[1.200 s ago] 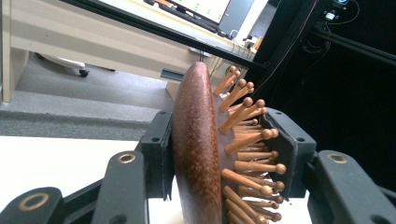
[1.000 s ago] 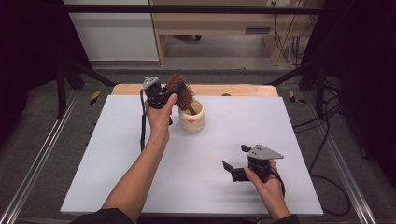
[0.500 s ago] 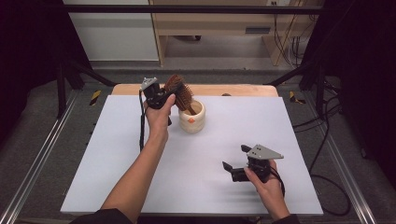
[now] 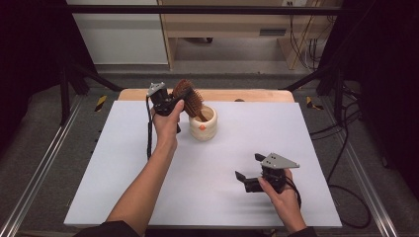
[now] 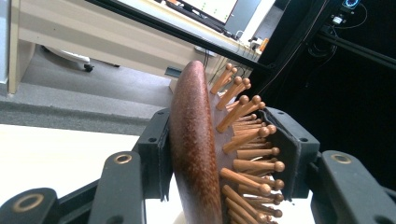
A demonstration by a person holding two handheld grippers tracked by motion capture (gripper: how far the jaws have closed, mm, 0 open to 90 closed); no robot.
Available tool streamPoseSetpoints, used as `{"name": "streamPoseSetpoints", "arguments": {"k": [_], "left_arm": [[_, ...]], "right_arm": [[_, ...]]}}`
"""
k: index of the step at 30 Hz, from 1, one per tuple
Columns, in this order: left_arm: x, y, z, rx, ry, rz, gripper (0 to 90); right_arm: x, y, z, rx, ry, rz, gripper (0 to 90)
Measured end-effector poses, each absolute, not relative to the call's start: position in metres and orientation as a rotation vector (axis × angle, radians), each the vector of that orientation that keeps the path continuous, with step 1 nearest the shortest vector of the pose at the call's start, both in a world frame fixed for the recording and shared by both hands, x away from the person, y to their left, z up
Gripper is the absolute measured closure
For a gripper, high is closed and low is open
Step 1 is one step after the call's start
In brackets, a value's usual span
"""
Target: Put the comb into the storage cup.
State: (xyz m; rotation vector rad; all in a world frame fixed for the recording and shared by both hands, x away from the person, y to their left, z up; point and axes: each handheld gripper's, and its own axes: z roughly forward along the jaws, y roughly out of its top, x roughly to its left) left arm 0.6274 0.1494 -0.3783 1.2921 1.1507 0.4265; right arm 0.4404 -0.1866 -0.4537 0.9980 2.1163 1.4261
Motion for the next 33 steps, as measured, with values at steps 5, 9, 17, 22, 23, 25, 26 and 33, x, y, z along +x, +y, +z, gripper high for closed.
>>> {"name": "streamPoseSetpoints", "arguments": {"k": [5,9,17,22,23,25,26,33], "left_arm": [[0.6274,0.1493,-0.3783,1.292,1.151,0.427,46.6],[0.6277,0.1497,-0.3787,1.289,1.153,0.426,46.3],[0.6279,0.1498,-0.3793,1.286,1.154,0.429,45.6],[0.6277,0.1497,-0.3795,1.284,1.154,0.43,45.0],[0.6276,0.1497,-0.3795,1.284,1.154,0.43,44.9],[0.6275,0.1499,-0.3796,1.283,1.155,0.433,44.2],[0.6274,0.15,-0.3799,1.282,1.153,0.432,43.8],[0.6278,0.151,-0.3808,1.278,1.152,0.431,42.0]], "right_arm": [[0.4401,-0.1862,-0.4539,0.996,2.122,1.425,4.0],[0.4403,-0.1863,-0.4539,0.996,2.121,1.424,4.0],[0.4404,-0.1862,-0.4541,0.993,2.123,1.421,4.0],[0.4403,-0.1862,-0.4541,0.994,2.123,1.421,4.0],[0.4403,-0.1861,-0.4541,0.994,2.123,1.42,4.1],[0.4402,-0.186,-0.4541,0.993,2.125,1.421,4.0],[0.4402,-0.1859,-0.4541,0.992,2.126,1.42,4.0],[0.4402,-0.1858,-0.4544,0.994,2.128,1.418,4.0]]}}
